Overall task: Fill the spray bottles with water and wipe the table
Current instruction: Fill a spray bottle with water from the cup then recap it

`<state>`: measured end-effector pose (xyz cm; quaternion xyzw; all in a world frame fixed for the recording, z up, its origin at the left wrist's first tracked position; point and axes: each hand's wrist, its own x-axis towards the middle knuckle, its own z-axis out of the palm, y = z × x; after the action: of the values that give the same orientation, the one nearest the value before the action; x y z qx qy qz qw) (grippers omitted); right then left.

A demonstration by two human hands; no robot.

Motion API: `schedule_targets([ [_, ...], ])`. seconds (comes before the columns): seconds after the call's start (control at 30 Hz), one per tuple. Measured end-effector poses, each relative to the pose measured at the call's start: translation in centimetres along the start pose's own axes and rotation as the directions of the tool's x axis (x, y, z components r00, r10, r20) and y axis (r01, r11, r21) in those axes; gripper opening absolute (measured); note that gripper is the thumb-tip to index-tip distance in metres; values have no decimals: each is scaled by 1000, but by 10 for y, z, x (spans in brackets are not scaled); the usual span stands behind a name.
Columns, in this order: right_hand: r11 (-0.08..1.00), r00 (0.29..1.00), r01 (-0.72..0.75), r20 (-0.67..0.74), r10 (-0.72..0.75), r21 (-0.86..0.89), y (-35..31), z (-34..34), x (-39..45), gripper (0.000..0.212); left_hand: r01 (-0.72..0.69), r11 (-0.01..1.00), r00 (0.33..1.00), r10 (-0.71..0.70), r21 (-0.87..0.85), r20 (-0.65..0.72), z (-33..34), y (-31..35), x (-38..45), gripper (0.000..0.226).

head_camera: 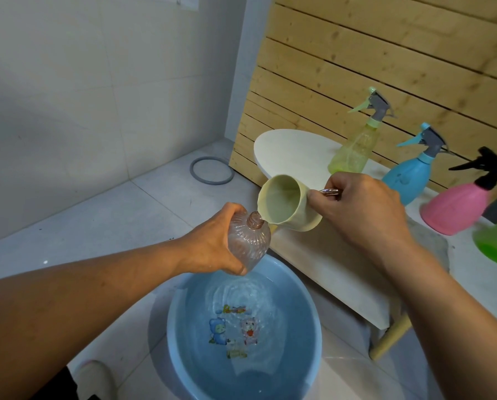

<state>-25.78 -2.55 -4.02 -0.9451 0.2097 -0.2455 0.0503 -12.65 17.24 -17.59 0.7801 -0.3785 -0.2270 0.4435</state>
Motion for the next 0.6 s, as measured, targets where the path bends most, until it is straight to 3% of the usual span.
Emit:
schedule_targets([
  [0.6,997,996,54,-65,-58,-52,-2,-4,-2,34,2,1000,1000,-2,6,1,-1,4,-2,106],
])
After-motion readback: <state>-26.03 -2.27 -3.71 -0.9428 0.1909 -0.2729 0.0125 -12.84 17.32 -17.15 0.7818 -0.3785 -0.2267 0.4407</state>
